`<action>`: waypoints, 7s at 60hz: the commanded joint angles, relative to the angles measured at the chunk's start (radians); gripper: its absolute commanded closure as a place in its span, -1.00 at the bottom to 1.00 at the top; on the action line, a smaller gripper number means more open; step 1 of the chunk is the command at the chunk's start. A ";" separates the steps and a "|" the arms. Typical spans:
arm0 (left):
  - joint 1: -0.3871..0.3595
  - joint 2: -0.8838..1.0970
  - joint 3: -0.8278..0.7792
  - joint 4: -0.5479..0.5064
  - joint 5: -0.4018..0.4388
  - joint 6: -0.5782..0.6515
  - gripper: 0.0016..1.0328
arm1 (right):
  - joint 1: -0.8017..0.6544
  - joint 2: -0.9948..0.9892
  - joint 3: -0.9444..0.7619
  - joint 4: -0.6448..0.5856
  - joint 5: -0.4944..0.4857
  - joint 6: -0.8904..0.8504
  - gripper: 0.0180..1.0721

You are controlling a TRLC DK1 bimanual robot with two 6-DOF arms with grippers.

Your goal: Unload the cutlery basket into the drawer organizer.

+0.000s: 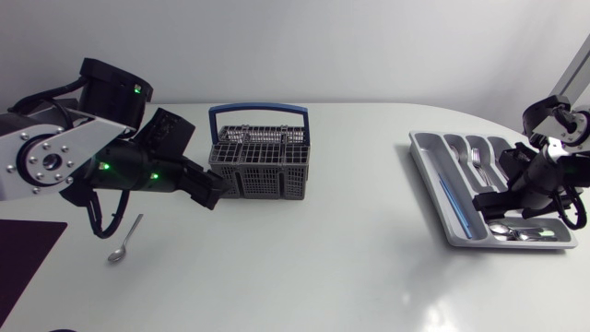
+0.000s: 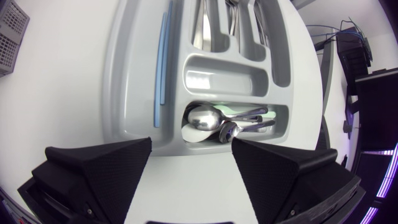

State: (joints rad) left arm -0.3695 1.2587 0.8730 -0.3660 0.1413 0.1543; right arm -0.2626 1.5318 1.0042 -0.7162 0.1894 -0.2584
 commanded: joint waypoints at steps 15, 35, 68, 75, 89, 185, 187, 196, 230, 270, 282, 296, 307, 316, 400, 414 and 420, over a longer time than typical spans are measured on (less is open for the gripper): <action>0.047 -0.093 -0.066 -0.008 -0.005 0.022 -0.84 | 0.080 -0.213 0.039 -0.083 -0.143 0.140 -0.91; 0.124 -0.211 -0.132 -0.010 -0.008 0.050 -0.90 | 0.223 -0.380 -0.012 -0.038 -0.142 0.301 -0.91; 0.316 -0.286 -0.232 0.042 -0.025 0.136 -0.90 | 0.350 -0.516 -0.176 0.024 -0.117 0.397 -0.91; 0.382 -0.266 -0.235 0.042 -0.032 0.172 -0.90 | 0.384 -0.541 -0.194 0.024 -0.119 0.409 -0.91; 0.532 -0.159 -0.235 0.068 -0.032 0.238 -0.77 | 0.431 -0.565 -0.203 0.012 -0.117 0.436 -0.91; 0.580 0.490 0.077 -0.195 -0.206 0.177 0.28 | 0.494 -0.585 -0.239 -0.054 -0.127 0.426 -0.91; 0.580 0.495 0.078 -0.200 -0.210 0.179 0.28 | 0.494 -0.585 -0.239 -0.054 -0.127 0.423 -0.91; 0.581 0.521 0.083 -0.209 -0.213 0.179 0.28 | 0.494 -0.584 -0.242 -0.054 -0.127 0.421 -0.91; 0.578 0.495 0.096 -0.292 -0.213 0.214 0.93 | 0.494 -0.593 -0.246 -0.068 -0.140 0.395 -0.91; 0.184 0.100 -0.037 -0.360 -0.210 0.232 0.93 | 0.434 -0.541 -0.217 -0.173 -0.361 0.226 -0.91; -0.080 0.011 -0.048 -0.369 -0.210 0.229 0.93 | 0.338 -0.538 -0.237 -0.155 -0.574 0.090 -0.91; -0.313 0.010 -0.026 -0.363 -0.210 0.202 0.93 | 0.336 -0.481 -0.246 -0.167 -0.673 0.021 -0.91; -0.410 0.042 0.011 -0.346 -0.209 0.186 0.93 | 0.358 -0.389 -0.237 -0.178 -0.705 0.022 -0.91; -0.462 0.062 0.035 -0.292 -0.210 0.186 0.93 | 0.368 -0.306 -0.205 -0.198 -0.759 0.028 -0.91; -0.615 0.366 0.319 -0.386 -0.049 0.352 0.93 | 0.706 -0.312 -0.251 0.057 -0.789 -0.616 -0.84; -0.620 0.393 0.365 -0.429 -0.031 0.347 0.93 | 0.743 -0.331 -0.292 0.083 -0.780 -0.621 -0.66; -0.620 0.404 0.394 -0.456 -0.017 0.340 0.93 | 0.767 -0.332 -0.309 0.110 -0.765 -0.608 -0.57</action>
State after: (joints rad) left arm -0.9871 1.6356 1.2160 -0.7975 0.1089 0.4801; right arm 0.4828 1.2091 0.7280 -0.6235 -0.5861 -0.8536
